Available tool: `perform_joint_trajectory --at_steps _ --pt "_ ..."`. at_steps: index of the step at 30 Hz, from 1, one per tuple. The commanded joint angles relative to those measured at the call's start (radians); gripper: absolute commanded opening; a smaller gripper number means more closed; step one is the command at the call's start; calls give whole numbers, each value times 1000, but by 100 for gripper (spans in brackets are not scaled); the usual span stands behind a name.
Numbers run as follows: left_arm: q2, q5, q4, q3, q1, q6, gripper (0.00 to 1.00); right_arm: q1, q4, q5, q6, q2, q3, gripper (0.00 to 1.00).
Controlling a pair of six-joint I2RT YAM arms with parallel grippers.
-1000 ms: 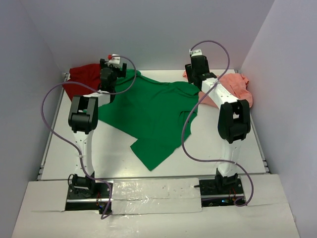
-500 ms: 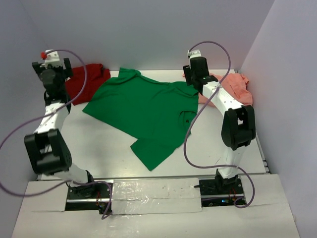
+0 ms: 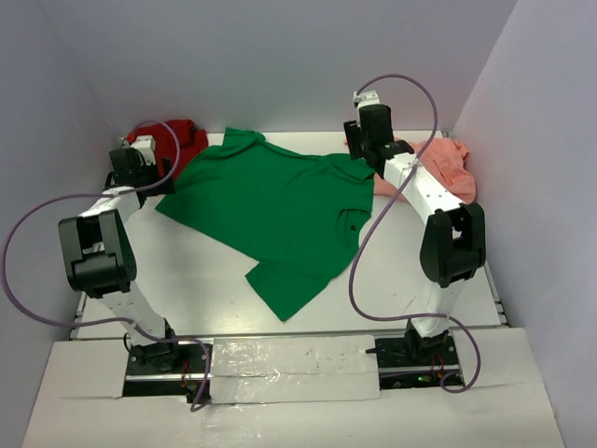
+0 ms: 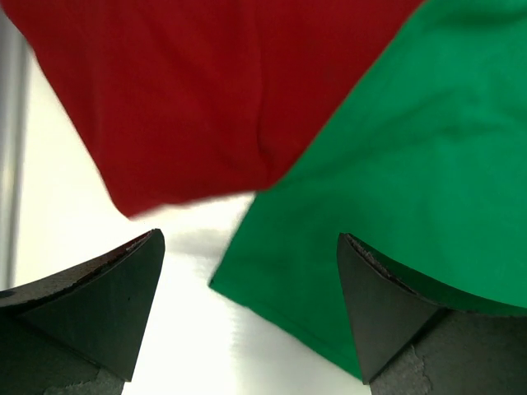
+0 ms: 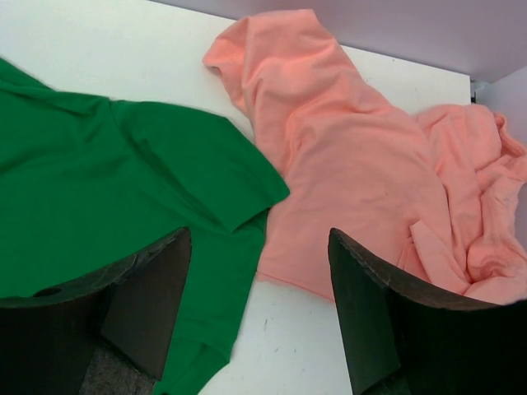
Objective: Fold and stack the t-shirts
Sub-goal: Move the tshirt to the center of the board, then flatten the tshirt out
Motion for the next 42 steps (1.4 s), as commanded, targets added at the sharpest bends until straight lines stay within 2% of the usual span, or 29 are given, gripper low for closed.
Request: perform_joint_trajectory --at_steps 1,5,10,21,24,30,33,34,35,42 --pt "17 12 -107 70 6 -25 94 6 10 0 8 -83 -18 74" --pt "98 1 -226 152 8 -31 94 6 4 0 7 -84 -12 74" --pt "136 -24 -275 172 12 -21 94 6 -2 2 2 -88 6 74" --pt "278 36 -473 301 22 -2 91 6 -16 2 -7 -98 34 74" --pt "281 45 -463 294 25 -5 83 6 -10 -1 -6 -111 25 74" --pt "316 68 -499 297 28 -5 55 2 -19 -1 -7 -121 32 74" --pt "316 81 -502 286 35 -1 26 -4 -28 -3 -9 -127 48 74" --pt "316 84 -513 284 38 1 9 -6 -28 -6 -10 -130 52 74" --pt "318 88 -524 284 40 1 1 -6 -31 -6 -10 -132 54 74" --pt "263 76 -550 186 75 35 0 -8 -56 -17 -15 -152 74 74"
